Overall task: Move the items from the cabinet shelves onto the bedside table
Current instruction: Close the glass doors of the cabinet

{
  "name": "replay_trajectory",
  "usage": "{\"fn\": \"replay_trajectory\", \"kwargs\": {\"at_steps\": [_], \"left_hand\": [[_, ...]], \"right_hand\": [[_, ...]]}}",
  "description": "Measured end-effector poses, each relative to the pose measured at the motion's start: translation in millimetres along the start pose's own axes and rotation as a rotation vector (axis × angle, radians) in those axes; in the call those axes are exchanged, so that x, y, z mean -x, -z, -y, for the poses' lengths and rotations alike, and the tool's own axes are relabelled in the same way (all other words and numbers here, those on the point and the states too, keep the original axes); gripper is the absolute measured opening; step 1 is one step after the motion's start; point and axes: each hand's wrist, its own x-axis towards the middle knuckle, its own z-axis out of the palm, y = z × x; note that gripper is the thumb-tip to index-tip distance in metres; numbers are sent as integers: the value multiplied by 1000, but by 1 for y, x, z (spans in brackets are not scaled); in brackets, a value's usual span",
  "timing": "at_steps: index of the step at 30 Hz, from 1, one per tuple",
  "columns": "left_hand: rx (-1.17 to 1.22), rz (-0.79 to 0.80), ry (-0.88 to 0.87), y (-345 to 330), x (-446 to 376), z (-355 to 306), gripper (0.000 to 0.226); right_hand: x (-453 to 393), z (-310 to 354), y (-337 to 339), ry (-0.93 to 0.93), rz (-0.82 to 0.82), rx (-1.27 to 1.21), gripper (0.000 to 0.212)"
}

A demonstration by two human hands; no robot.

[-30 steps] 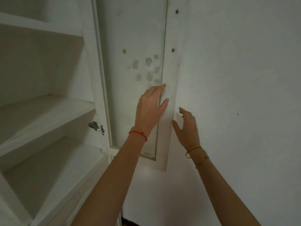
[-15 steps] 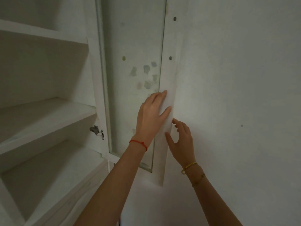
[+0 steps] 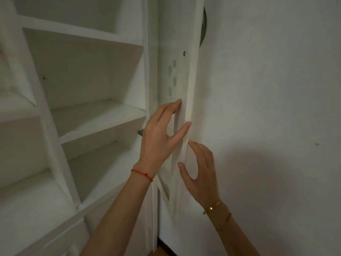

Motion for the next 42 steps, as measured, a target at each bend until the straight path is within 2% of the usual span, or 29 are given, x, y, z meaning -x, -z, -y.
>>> {"fn": "replay_trajectory", "kwargs": {"at_steps": [8,16,20,33,42], "left_hand": [[-210,-41,51,88,17,21,51],[-395,-85,143,165,24,64,48],[-487,-101,179,191,20,90,49],[-619,-226,185,214,10,150,45],[-604,-242,181,220,6,170,44]], "right_hand": [[-7,60,-51,73,143,-286,55],[-36,114,-121,163,301,-387,58],[-48,130,-155,173,309,-399,60],[-74,150,-231,207,330,-372,72],[-78,147,-252,215,322,-354,75]]}}
